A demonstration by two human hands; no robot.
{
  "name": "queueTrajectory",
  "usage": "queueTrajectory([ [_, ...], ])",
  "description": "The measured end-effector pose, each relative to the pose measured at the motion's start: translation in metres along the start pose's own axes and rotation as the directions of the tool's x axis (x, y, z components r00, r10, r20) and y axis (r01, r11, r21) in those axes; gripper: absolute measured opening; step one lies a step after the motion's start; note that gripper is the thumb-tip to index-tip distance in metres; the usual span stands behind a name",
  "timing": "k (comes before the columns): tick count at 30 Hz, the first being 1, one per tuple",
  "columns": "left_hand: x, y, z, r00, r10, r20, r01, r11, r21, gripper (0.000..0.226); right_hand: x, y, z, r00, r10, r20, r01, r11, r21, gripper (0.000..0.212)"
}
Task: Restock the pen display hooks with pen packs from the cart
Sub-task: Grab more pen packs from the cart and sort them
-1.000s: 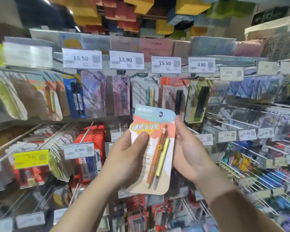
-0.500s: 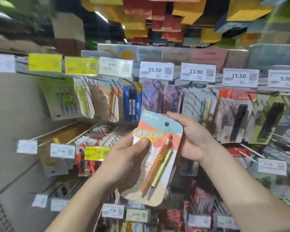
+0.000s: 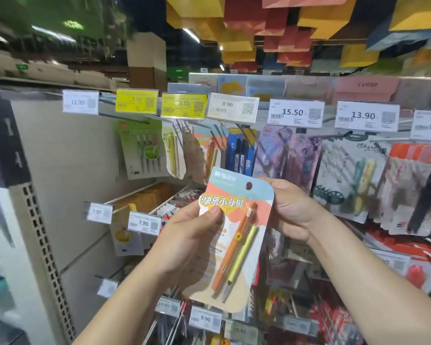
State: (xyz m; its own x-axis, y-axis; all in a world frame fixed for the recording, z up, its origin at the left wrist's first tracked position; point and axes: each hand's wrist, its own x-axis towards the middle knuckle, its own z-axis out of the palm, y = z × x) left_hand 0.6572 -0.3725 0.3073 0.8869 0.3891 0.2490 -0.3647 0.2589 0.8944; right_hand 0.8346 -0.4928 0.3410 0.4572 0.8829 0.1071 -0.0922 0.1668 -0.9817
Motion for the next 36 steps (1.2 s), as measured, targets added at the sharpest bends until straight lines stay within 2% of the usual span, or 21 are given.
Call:
queueTrajectory([
  [5, 0.002, -0.003, -0.003, 1.000, 0.001, 0.009, -0.001, 1.000, 0.023, 0.019, -0.001, 0.005, 0.011, 0.993, -0.073, -0.093, 0.066, 0.995, -0.070, 0.033],
  [8, 0.005, -0.005, -0.001, 1.000, 0.019, -0.015, -0.019, 1.000, -0.010, 0.025, 0.000, 0.002, 0.020, 0.960, -0.170, -0.223, 0.162, 0.985, -0.054, 0.011],
  [10, 0.007, -0.003, -0.002, 0.997, 0.038, -0.066, -0.040, 0.998, -0.040, 0.026, 0.003, -0.006, 0.017, 0.904, -0.249, -0.347, 0.270, 0.963, 0.012, 0.014],
  [13, 0.011, 0.000, -0.009, 0.987, 0.054, -0.150, -0.061, 0.997, -0.038, 0.025, 0.003, -0.027, 0.008, 0.778, -0.397, -0.487, 0.409, 0.908, -0.086, 0.016],
  [15, 0.012, 0.001, -0.012, 0.985, 0.047, -0.167, -0.052, 0.998, -0.027, 0.024, 0.004, -0.044, 0.003, 0.692, -0.501, -0.520, 0.490, 0.854, -0.172, 0.017],
  [17, 0.012, 0.000, -0.011, 0.983, 0.038, -0.177, -0.044, 0.999, -0.029, 0.026, 0.008, -0.057, 0.003, 0.619, -0.582, -0.527, 0.546, 0.801, -0.244, 0.005],
  [20, 0.012, -0.001, -0.008, 0.983, 0.034, -0.180, -0.039, 0.999, -0.025, 0.025, 0.012, -0.066, 0.004, 0.504, -0.658, -0.559, 0.610, 0.730, -0.309, 0.018],
  [21, 0.012, -0.001, -0.007, 0.983, 0.033, -0.181, -0.037, 0.999, -0.022, 0.024, 0.015, -0.067, 0.003, 0.489, -0.668, -0.562, 0.607, 0.723, -0.330, 0.021],
  [29, 0.010, 0.006, -0.020, 0.971, 0.046, -0.236, -0.047, 0.999, 0.002, 0.024, 0.028, -0.068, -0.005, 0.537, -0.609, -0.584, 0.469, 0.791, -0.394, 0.023],
  [34, 0.010, 0.008, -0.027, 0.963, 0.049, -0.267, -0.053, 0.999, -0.006, 0.022, 0.043, -0.063, -0.008, 0.628, -0.479, -0.613, 0.539, 0.836, -0.102, 0.018],
  [36, 0.010, 0.009, -0.031, 0.960, 0.046, -0.277, -0.052, 0.999, -0.014, 0.022, 0.050, -0.061, -0.010, 0.611, -0.476, -0.633, 0.569, 0.820, -0.067, 0.021],
])
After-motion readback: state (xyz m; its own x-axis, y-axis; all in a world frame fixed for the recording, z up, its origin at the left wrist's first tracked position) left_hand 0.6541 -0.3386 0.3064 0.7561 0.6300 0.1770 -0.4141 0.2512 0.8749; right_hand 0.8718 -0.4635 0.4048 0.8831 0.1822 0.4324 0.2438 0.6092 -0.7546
